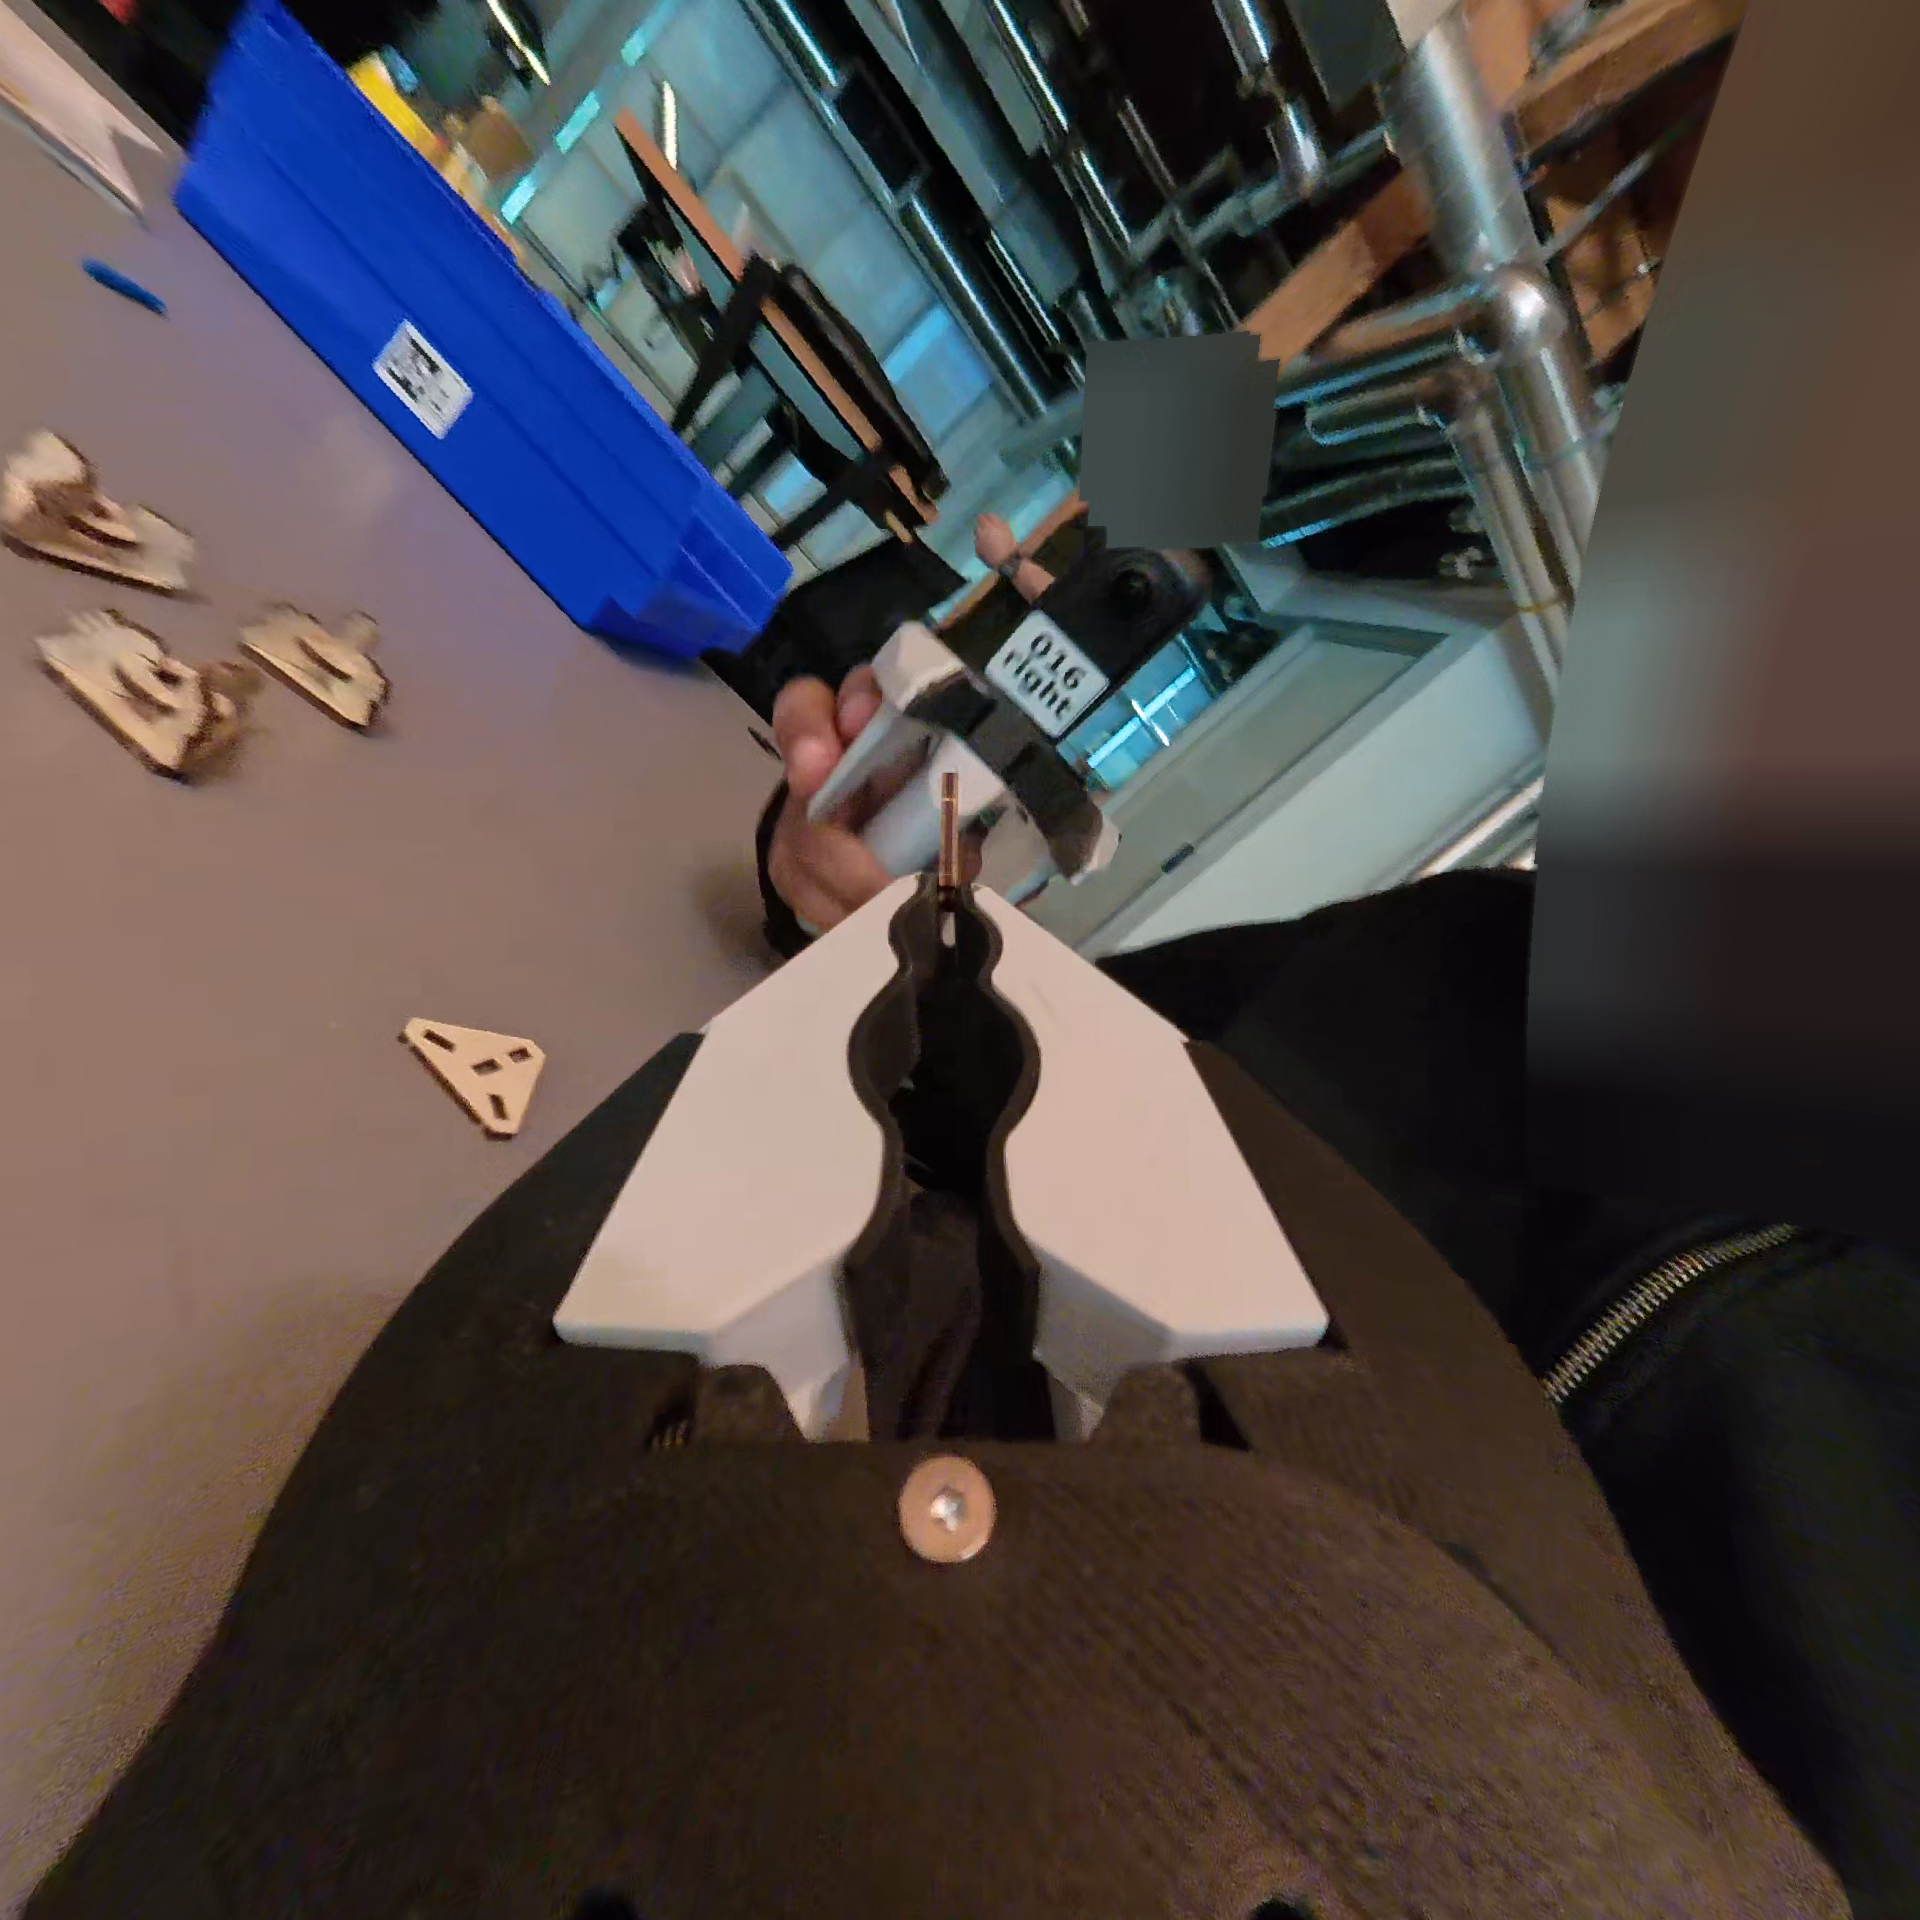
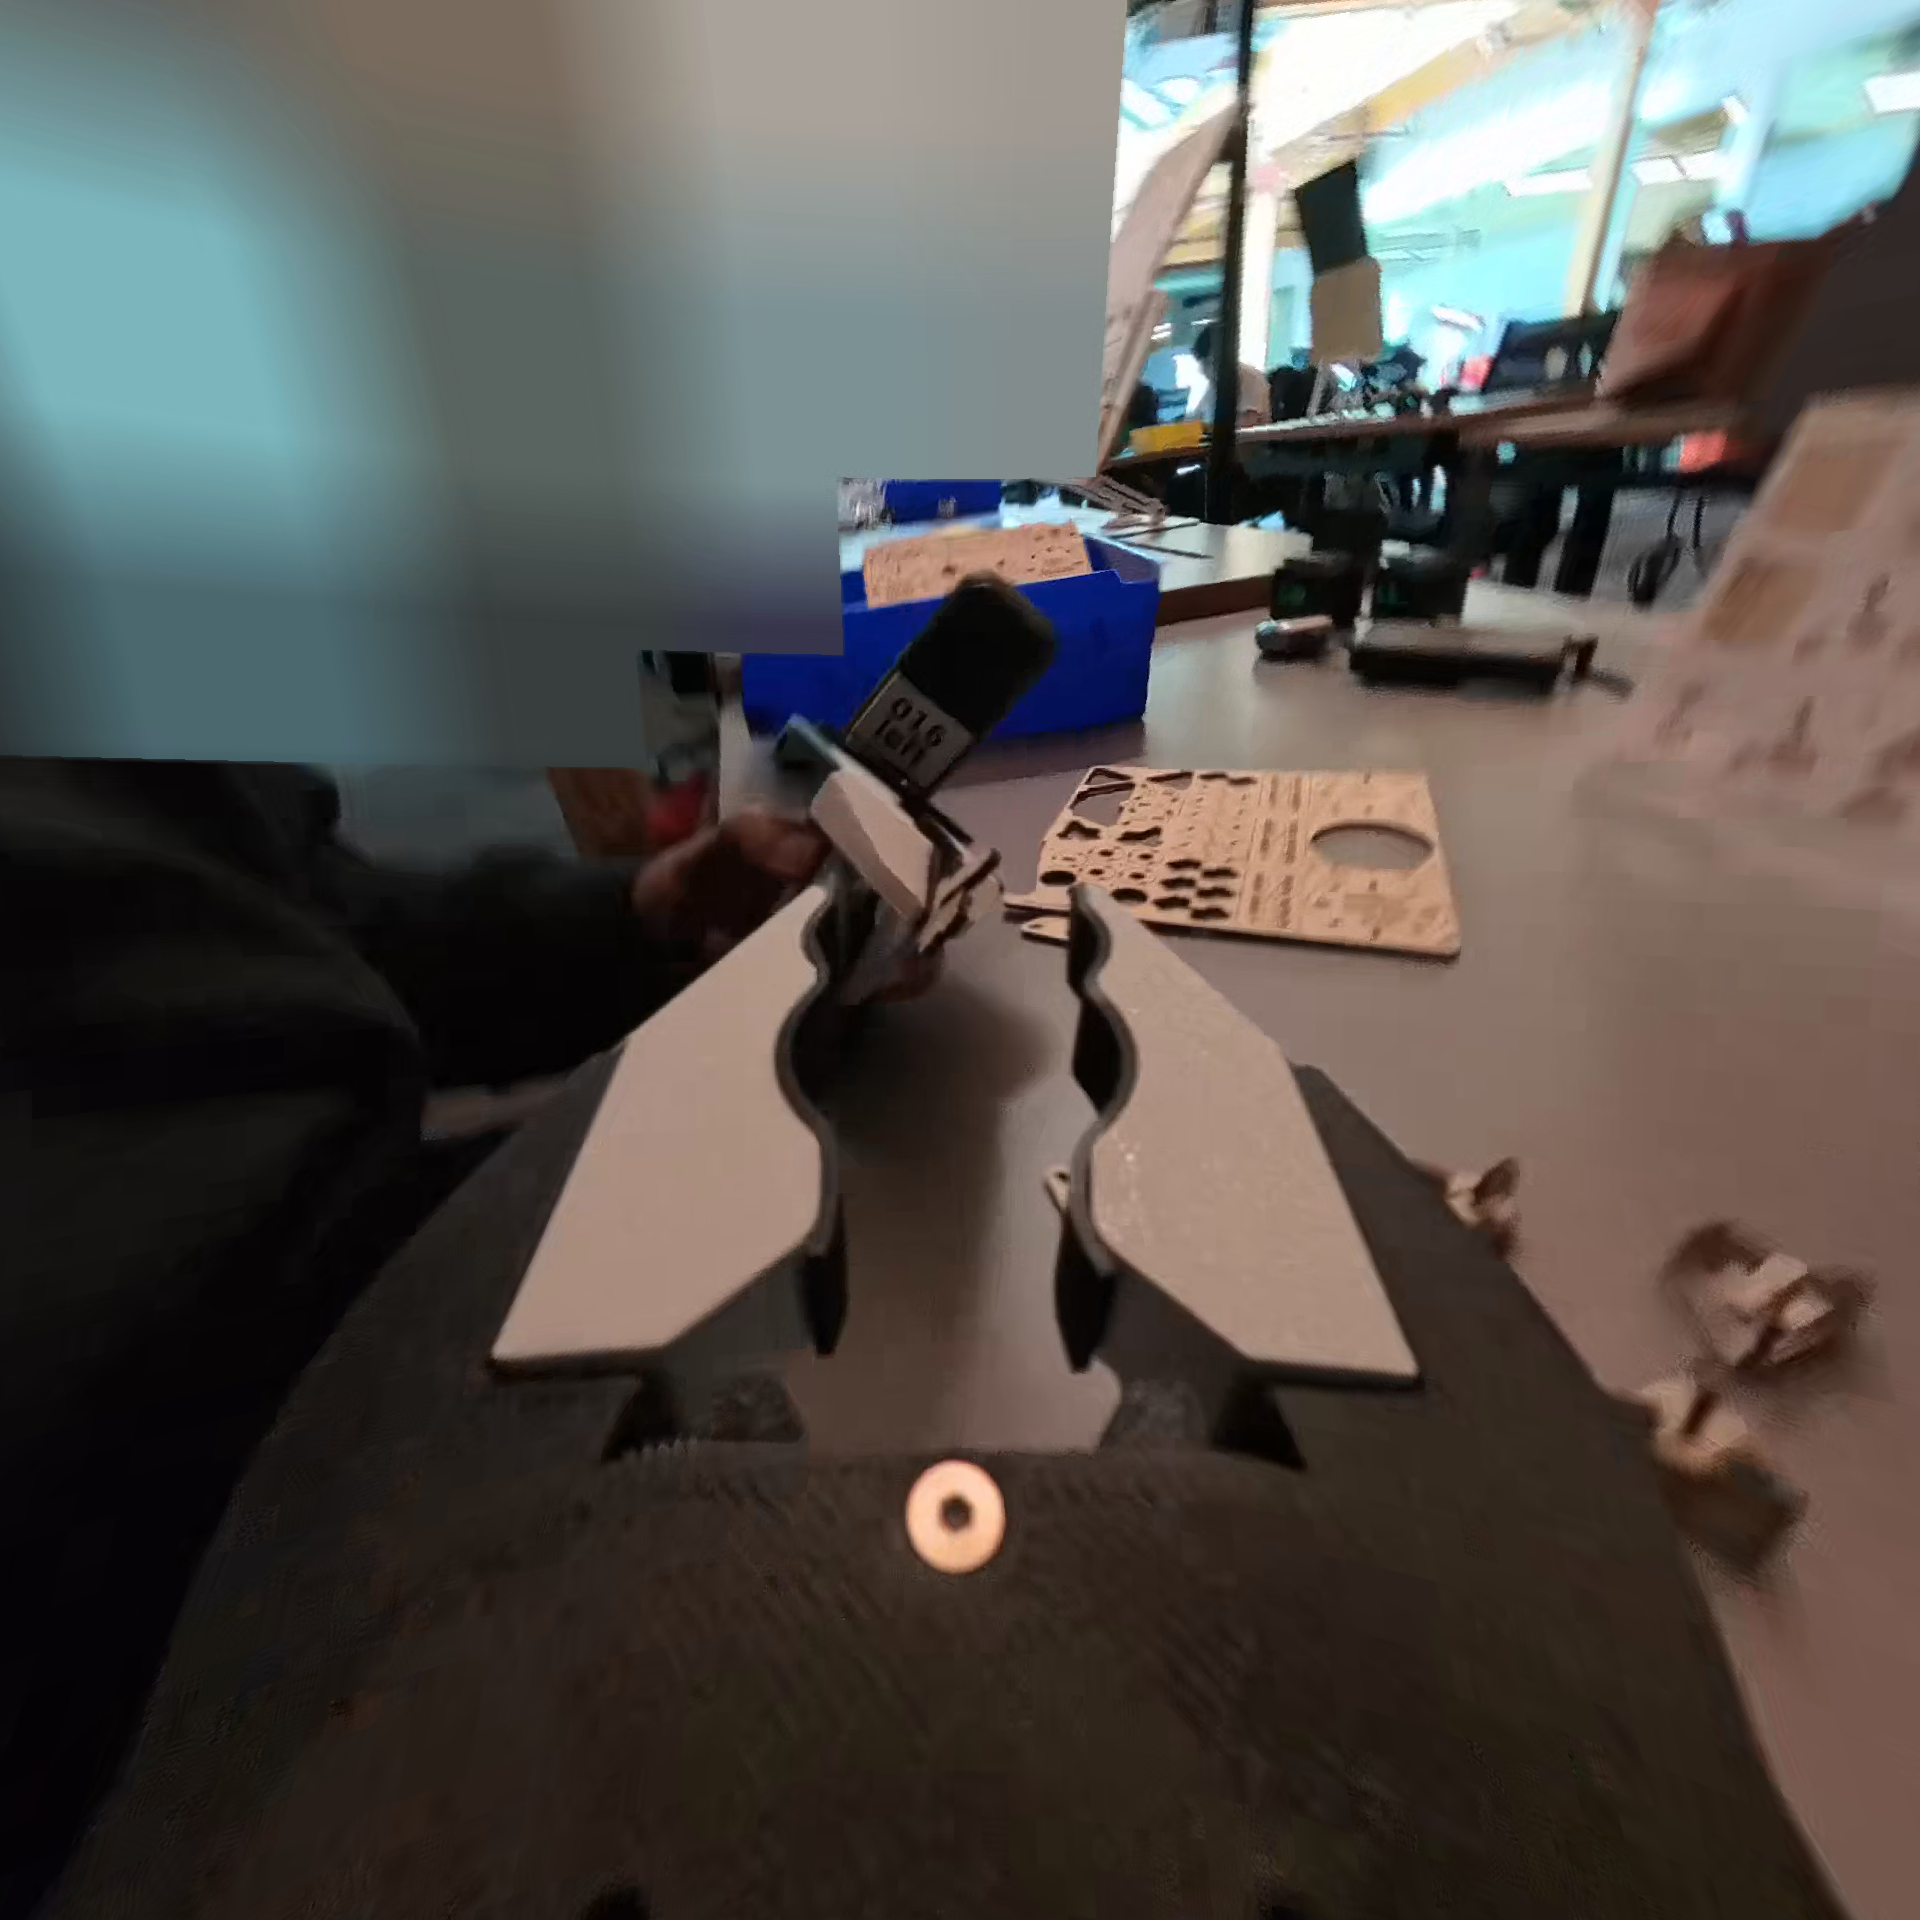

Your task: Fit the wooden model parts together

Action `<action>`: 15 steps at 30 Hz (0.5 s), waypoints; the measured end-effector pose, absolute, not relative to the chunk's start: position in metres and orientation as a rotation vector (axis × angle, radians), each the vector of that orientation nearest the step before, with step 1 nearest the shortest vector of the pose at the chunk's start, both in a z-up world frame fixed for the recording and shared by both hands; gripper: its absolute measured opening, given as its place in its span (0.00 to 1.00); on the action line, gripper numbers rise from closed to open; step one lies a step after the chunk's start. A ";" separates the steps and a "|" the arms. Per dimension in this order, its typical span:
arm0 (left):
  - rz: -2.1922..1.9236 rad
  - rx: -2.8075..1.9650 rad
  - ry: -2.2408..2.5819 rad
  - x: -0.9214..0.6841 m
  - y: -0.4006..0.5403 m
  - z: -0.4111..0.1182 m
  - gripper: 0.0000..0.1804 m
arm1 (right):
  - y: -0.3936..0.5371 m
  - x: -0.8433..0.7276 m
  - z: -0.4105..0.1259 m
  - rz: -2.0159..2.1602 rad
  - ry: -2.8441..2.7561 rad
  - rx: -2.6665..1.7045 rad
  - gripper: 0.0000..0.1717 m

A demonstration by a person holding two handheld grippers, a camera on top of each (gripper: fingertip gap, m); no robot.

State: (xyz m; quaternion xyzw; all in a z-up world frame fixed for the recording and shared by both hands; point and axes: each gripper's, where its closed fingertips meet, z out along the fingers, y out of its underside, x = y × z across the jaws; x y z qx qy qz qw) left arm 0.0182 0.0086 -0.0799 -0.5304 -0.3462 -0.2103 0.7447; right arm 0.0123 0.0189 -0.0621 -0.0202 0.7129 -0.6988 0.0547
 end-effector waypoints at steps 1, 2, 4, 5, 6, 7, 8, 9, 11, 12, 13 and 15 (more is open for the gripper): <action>-0.481 -1.179 -0.746 0.021 0.011 -0.081 0.00 | 0.019 0.018 -0.065 -2.100 2.258 -0.230 0.27; -0.499 -1.193 -0.732 0.024 0.013 -0.081 0.00 | 0.018 0.022 -0.072 -2.029 2.353 -0.384 0.28; -0.538 -1.214 -0.709 0.029 0.016 -0.082 0.00 | 0.016 0.027 -0.088 -1.836 2.491 -0.605 0.34; -0.556 -1.221 -0.701 0.031 0.017 -0.082 0.00 | 0.015 0.028 -0.091 -1.781 2.516 -0.686 0.35; -0.572 -1.229 -0.696 0.032 0.018 -0.082 0.00 | 0.014 0.030 -0.092 -1.754 2.517 -0.761 0.34; -0.588 -1.236 -0.693 0.033 0.019 -0.083 0.00 | 0.013 0.031 -0.090 -1.742 2.510 -0.830 0.32; -0.607 -1.244 -0.687 0.035 0.020 -0.084 0.00 | 0.012 0.030 -0.088 -1.735 2.504 -0.892 0.28; -0.626 -1.253 -0.683 0.037 0.021 -0.085 0.00 | 0.011 0.030 -0.086 -1.729 2.499 -0.951 0.27; -0.665 -1.260 -0.682 0.038 0.023 -0.086 0.00 | 0.009 0.030 -0.083 -1.700 2.500 -1.088 0.26; -0.691 -1.260 -0.686 0.038 0.023 -0.087 0.00 | 0.009 0.030 -0.083 -1.678 2.504 -1.166 0.27; -0.728 -1.259 -0.684 0.039 0.023 -0.087 0.00 | 0.009 0.031 -0.083 -1.654 2.500 -1.238 0.28; -0.784 -1.259 -0.673 0.042 0.023 -0.087 0.00 | 0.010 0.037 -0.083 -1.584 2.479 -1.347 0.25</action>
